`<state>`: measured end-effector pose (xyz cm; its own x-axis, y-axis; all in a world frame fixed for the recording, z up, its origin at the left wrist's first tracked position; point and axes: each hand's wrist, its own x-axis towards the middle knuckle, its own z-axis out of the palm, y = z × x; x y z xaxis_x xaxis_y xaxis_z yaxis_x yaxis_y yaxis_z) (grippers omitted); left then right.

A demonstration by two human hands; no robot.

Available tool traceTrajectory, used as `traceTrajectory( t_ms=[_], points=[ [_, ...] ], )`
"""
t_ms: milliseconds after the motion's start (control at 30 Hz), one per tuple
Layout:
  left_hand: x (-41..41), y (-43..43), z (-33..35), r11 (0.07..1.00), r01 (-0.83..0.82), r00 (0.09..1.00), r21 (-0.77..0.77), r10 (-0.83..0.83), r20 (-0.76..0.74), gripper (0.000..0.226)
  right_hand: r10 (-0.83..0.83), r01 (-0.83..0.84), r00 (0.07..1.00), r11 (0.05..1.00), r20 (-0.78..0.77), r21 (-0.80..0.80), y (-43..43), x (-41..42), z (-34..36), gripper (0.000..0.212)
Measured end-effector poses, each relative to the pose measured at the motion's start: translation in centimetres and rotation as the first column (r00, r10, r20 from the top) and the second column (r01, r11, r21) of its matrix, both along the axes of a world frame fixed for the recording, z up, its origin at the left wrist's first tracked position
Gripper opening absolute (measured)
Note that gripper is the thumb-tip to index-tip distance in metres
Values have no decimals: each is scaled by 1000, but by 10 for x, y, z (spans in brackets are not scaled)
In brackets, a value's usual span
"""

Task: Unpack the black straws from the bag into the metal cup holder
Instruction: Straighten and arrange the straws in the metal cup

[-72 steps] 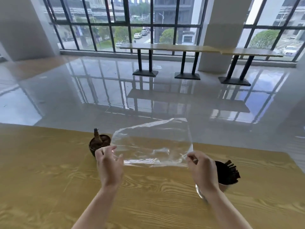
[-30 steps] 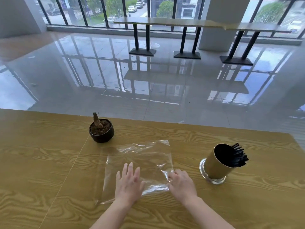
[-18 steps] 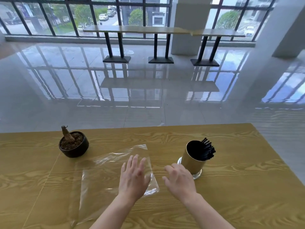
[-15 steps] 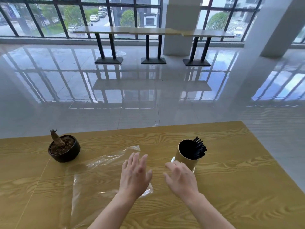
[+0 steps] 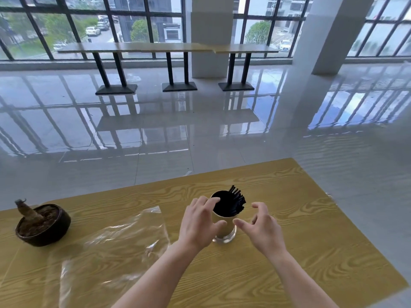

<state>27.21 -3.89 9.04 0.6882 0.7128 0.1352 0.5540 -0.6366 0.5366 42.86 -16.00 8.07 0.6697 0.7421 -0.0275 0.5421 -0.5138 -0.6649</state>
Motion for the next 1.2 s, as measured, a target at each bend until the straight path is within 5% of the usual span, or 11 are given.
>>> traceTrajectory(
  t_ms=[233, 467, 733, 867, 1200],
  points=[
    [33, 24, -2, 985, -78, 993, -151, 64, -101, 83, 48, -49, 999, 997, -21, -67, 30, 18, -5, 127],
    [50, 47, -7, 965, -78, 990, -252, 45, -137, 78, 62, -61, 998, 989, 5, -133, 49, 28, -17, 105],
    [78, 61, -12, 962, -16, 993, -274, -16, -114, 50, 116, -109, 991, 989, 68, -105, 75, 45, -16, 45],
    [80, 66, -22, 970, -21, 1000, -242, 18, -14, 30, 179, -174, 983, 980, 45, -100, 90, 52, -14, 35],
    [75, 75, -19, 928, -25, 998, -372, 46, 47, 25, 344, -345, 938, 926, -36, -150, 116, 65, 6, 28]
  ],
)
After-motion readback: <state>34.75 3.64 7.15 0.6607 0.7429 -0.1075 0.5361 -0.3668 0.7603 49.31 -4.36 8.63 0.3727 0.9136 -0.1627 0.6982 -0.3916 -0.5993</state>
